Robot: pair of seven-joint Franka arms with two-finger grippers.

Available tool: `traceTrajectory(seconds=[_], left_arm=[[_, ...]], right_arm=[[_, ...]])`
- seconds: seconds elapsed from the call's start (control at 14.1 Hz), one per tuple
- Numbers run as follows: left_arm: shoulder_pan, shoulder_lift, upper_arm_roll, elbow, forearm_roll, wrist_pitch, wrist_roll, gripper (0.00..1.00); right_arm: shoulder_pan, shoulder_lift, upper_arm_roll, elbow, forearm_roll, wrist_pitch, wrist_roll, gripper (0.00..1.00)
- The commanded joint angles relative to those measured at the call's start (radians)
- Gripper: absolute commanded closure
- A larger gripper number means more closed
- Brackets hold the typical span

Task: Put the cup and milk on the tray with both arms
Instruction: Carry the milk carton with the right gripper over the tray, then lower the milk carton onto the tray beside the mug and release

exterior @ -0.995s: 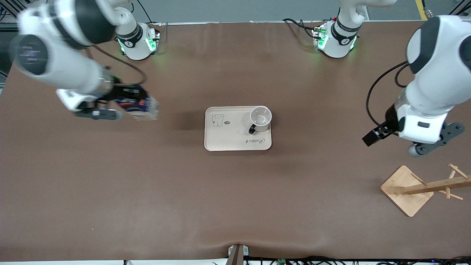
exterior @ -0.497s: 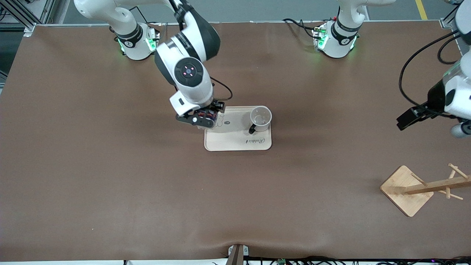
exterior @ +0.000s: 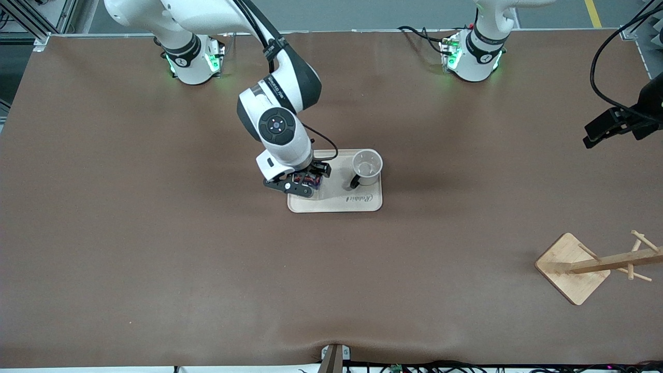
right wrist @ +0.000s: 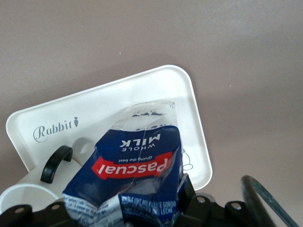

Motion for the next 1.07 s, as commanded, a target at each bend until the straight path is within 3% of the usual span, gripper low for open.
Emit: traceTrajectory(seconds=[0.0, 0.07, 0.21, 0.57, 0.71, 0.99], left_arm=[[0.005, -0.101, -0.002, -0.117, -0.047, 0.005, 0.018, 0.00], [0.013, -0.120, 0.000, -0.139, -0.067, 0.006, 0.018, 0.00], [0.007, -0.147, -0.002, -0.166, -0.068, 0.005, 0.018, 0.00], [-0.004, -0.146, -0.023, -0.171, -0.056, 0.003, 0.015, 0.00], [-0.005, -0.144, -0.036, -0.171, -0.050, 0.002, 0.015, 0.00], [0.002, -0.140, -0.066, -0.171, 0.004, -0.003, 0.018, 0.00]], right_arm=[[0.012, 0.009, -0.009, 0.023, 0.021, -0.019, -0.005, 0.84], [0.020, 0.016, -0.009, 0.018, 0.021, -0.019, -0.002, 0.71], [0.026, 0.021, -0.010, 0.020, 0.012, -0.017, 0.001, 0.00], [0.013, 0.000, -0.020, 0.024, 0.009, -0.025, 0.005, 0.00], [0.003, -0.077, -0.033, 0.061, 0.006, -0.093, 0.002, 0.00], [-0.037, -0.099, -0.165, 0.290, 0.009, -0.478, -0.006, 0.00]])
